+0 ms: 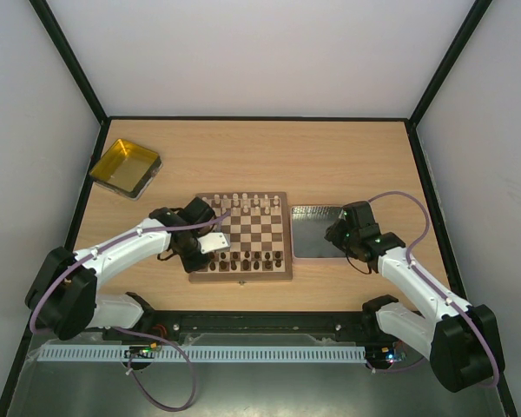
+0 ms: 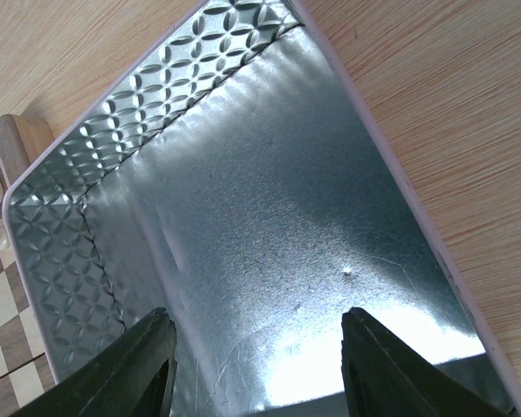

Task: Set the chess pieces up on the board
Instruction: Place the chess piece on the chessboard.

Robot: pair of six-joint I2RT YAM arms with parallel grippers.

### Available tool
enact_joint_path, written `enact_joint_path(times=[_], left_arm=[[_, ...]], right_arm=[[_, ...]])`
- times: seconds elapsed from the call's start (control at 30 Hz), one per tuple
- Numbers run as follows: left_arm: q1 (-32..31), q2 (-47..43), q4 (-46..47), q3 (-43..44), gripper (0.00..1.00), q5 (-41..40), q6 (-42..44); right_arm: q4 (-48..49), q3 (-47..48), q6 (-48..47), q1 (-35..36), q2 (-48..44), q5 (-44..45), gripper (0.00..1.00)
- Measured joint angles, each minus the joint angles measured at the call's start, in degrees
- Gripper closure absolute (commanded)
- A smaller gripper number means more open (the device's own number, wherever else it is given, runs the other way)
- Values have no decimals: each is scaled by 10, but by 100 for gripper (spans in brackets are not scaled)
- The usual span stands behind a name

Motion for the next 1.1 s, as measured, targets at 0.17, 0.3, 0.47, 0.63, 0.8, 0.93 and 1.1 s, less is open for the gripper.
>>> enact_joint_path(times=[0.17,0.3,0.47,0.63,0.8,0.93,1.1], left_arm=[[0,0,0,0,81,-3,0],[0,0,0,0,79,-4,0],[0,0,-5,0,78,-6,0],[-4,0,-15,0,78,-7,0],[-12,0,-19,0,81,-8,-1],[-17,0,-20,0,83,-8,-4],[-21,0,-21,0,80,-9,-6]], right_arm=[[0,0,0,0,0,0,48],[0,0,0,0,0,0,48],[0,0,-1,0,0,2,48],[0,0,-2,0,1,2,48],[0,0,-2,0,1,2,48],[0,0,-2,0,1,5,48],[0,-1,-2,0,0,6,48]])
